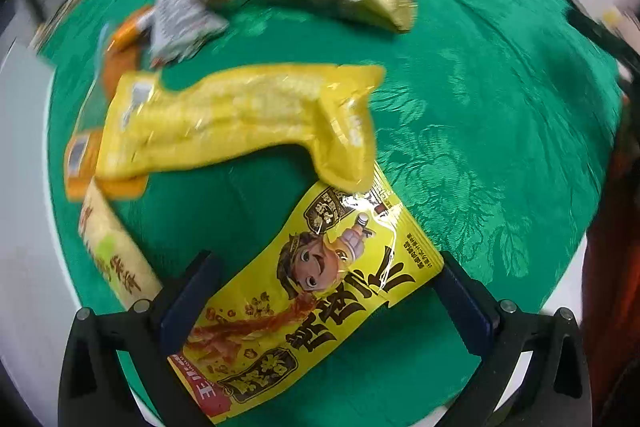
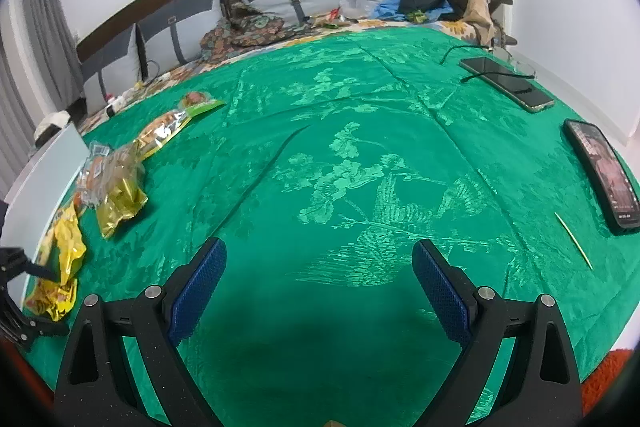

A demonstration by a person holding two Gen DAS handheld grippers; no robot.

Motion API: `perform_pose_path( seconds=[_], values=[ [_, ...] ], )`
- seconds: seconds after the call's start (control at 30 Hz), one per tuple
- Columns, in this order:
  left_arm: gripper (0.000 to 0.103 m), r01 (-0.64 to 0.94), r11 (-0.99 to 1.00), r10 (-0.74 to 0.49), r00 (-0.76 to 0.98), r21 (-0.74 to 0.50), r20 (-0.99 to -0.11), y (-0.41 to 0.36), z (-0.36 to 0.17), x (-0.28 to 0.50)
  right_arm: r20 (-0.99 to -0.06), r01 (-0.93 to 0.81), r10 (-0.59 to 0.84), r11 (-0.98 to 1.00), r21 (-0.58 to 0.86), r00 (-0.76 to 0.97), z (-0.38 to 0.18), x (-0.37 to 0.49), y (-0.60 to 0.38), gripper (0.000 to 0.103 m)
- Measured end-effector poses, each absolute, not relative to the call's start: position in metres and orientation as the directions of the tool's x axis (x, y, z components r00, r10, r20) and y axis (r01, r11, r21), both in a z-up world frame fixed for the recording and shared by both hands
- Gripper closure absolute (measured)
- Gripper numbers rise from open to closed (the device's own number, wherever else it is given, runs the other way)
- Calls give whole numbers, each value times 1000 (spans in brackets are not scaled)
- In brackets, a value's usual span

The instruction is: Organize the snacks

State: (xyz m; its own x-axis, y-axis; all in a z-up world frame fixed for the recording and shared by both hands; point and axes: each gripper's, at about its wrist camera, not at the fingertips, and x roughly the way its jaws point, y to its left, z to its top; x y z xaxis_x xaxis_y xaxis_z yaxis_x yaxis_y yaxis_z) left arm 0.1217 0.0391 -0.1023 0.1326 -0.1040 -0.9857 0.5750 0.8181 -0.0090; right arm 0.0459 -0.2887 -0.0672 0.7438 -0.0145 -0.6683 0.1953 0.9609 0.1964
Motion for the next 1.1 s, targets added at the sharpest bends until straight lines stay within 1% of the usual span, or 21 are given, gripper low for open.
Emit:
perform_pose_path(
  seconds=[0.13, 0.23, 0.3, 0.37, 0.4, 0.47, 0.5, 0.57, 0.6, 0.67, 0.77, 0.83, 0.93, 0.97, 1.0, 1.03, 1.07, 1.1],
  values=[
    [0, 465, 885, -60, 91, -11, -994, 39, -105, 125, -669, 203, -12, 957, 208, 743, -67, 46, -291, 7],
    [1, 391, 920, -35, 19, -24, -999, 38, -107, 131, -672, 202, -7, 956, 213, 741, -67, 46, -291, 7],
    [0, 333, 940, -70, -19, -72, -997, 43, -107, 142, -670, 199, -6, 957, 211, 742, -67, 46, -290, 7],
    [0, 307, 944, -115, -38, -121, -993, 49, -106, 152, -671, 196, -8, 959, 205, 741, -67, 46, -289, 7],
    [0, 333, 934, -124, -42, -131, -991, 51, -106, 156, -672, 195, -9, 960, 202, 740, -67, 46, -288, 7],
    [0, 434, 893, -106, -49, -117, -993, 47, -108, 156, -676, 197, -13, 961, 196, 737, -68, 46, -288, 7],
    [0, 531, 844, -61, -43, -74, -997, 43, -110, 149, -677, 199, -14, 960, 196, 736, -69, 46, -288, 7],
    [0, 644, 765, 21, -2, 15, -1000, 38, -113, 138, -678, 205, -15, 958, 201, 735, -69, 46, -290, 7],
    [0, 673, 739, 10, 12, 16, -1000, 39, -111, 136, -679, 207, -15, 957, 202, 734, -70, 46, -290, 7],
    [0, 685, 726, 38, 56, 66, -998, 40, -108, 137, -683, 208, -13, 957, 204, 730, -71, 47, -290, 7],
    [0, 704, 710, 18, 26, 31, -1000, 47, -105, 137, -691, 200, -8, 960, 198, 723, -74, 50, -286, 7],
    [0, 745, 663, 79, 23, 69, -997, 51, -110, 127, -694, 191, -8, 964, 187, 720, -75, 50, -283, 7],
    [0, 748, 662, 71, 2, 48, -997, 57, -113, 115, -694, 181, -9, 968, 175, 720, -75, 50, -281, 7],
    [3, 728, 685, 58, -8, 34, -998, 61, -113, 116, -694, 182, -10, 968, 175, 720, -75, 50, -281, 7],
    [14, 698, 716, 18, -29, -7, -999, 65, -110, 113, -693, 184, -10, 967, 177, 721, -75, 50, -281, 7],
    [21, 679, 734, -3, -11, -9, -1000, 71, -107, 113, -693, 186, -10, 966, 180, 721, -75, 50, -281, 7],
    [43, 659, 752, -26, 12, -12, -1000, 78, -101, 113, -694, 190, -10, 964, 184, 720, -75, 51, -282, 7],
    [52, 631, 776, -49, 22, -24, -999, 86, -97, 110, -695, 193, -10, 964, 186, 719, -76, 51, -283, 7]
  ],
)
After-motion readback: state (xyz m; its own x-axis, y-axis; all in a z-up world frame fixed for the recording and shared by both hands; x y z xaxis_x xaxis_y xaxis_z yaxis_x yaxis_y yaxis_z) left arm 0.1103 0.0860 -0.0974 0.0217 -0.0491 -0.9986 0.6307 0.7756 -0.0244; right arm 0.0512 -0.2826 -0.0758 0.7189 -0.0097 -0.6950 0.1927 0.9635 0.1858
